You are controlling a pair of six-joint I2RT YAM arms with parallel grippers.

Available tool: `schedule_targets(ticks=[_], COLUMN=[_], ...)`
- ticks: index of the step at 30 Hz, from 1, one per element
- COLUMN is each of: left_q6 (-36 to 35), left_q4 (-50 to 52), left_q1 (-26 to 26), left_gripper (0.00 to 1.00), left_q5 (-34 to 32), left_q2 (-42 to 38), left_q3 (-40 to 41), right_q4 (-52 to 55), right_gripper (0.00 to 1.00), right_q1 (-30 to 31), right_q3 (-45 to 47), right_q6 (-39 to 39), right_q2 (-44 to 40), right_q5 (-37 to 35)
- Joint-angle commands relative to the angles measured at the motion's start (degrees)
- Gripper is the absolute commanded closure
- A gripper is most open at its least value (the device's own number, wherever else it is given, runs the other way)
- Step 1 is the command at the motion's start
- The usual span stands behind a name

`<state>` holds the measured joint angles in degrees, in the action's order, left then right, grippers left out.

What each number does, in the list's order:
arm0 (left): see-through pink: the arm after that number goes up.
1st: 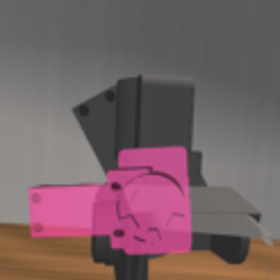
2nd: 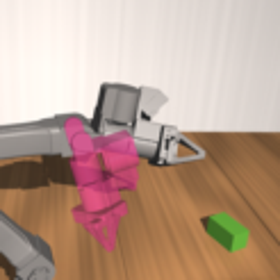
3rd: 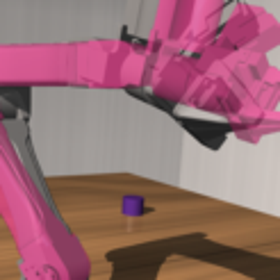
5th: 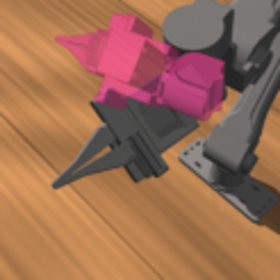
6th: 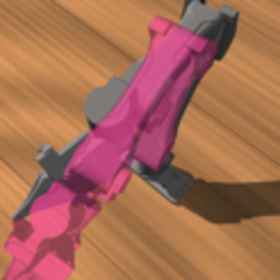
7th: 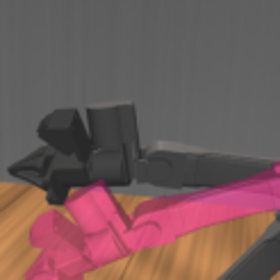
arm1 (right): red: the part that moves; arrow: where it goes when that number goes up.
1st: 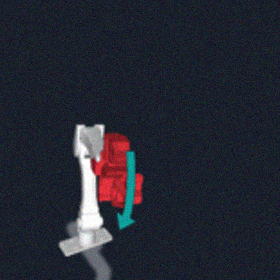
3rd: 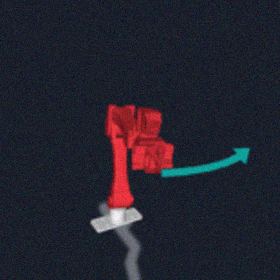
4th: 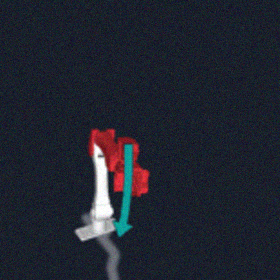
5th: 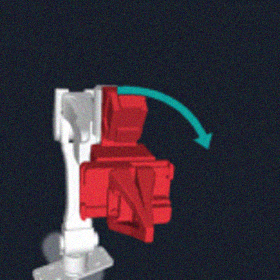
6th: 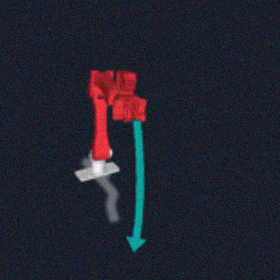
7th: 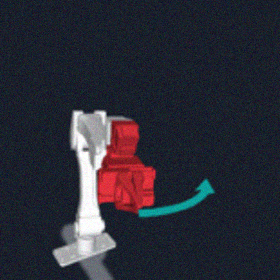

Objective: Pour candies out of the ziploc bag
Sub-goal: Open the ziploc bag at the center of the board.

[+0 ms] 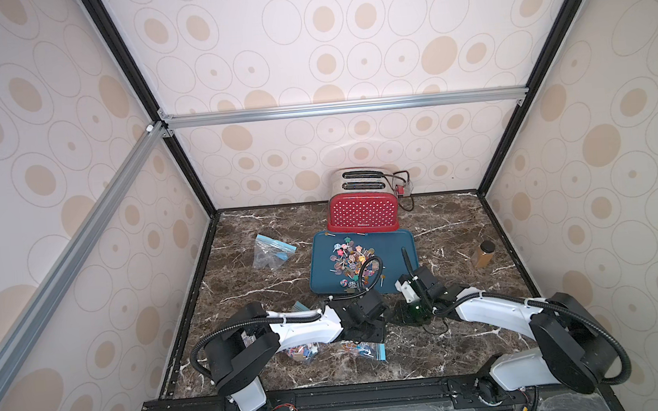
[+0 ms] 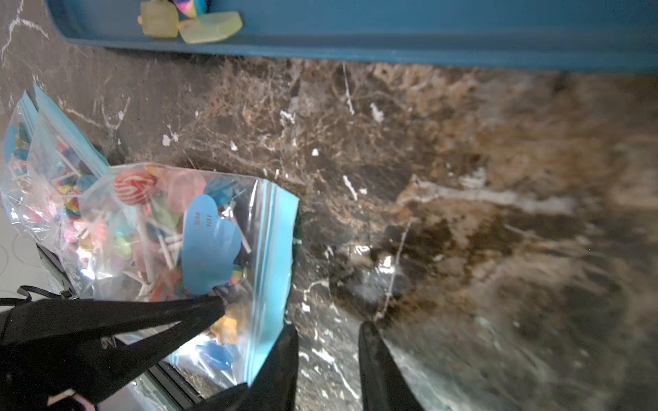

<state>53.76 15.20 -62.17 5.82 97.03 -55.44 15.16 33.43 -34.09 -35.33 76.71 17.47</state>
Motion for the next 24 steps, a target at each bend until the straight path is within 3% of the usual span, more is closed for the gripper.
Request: schedule_targets(ticks=[1, 5, 14, 24], left_q6=[-1.15, -0.27, 4.28, 6.52], left_q4=[8.8, 14.35, 23.77, 25.14], left_q1=[-1.16, -2.81, -4.24, -5.5], left_gripper=[0.49, 0.54, 0.69, 0.71], left_q5=[-4.54, -7.37, -11.58, -10.57], left_q2=[2.17, 3.79, 8.04, 12.21], left_q3=[-6.61, -11.02, -16.31, -19.98], right_q4=[8.29, 13.5, 16.49, 15.98], right_gripper=[0.68, 0.68, 0.68, 0.68], right_q1=[0.13, -2.04, -8.95, -10.22], right_q3=[-2.35, -2.92, -1.42, -0.39], right_q6=[0.24, 0.93, 3.59, 4.39], right_q2=[-4.89, -10.2, -16.4, -17.02], right_q5=[-9.77, -13.4, -11.47, -9.94])
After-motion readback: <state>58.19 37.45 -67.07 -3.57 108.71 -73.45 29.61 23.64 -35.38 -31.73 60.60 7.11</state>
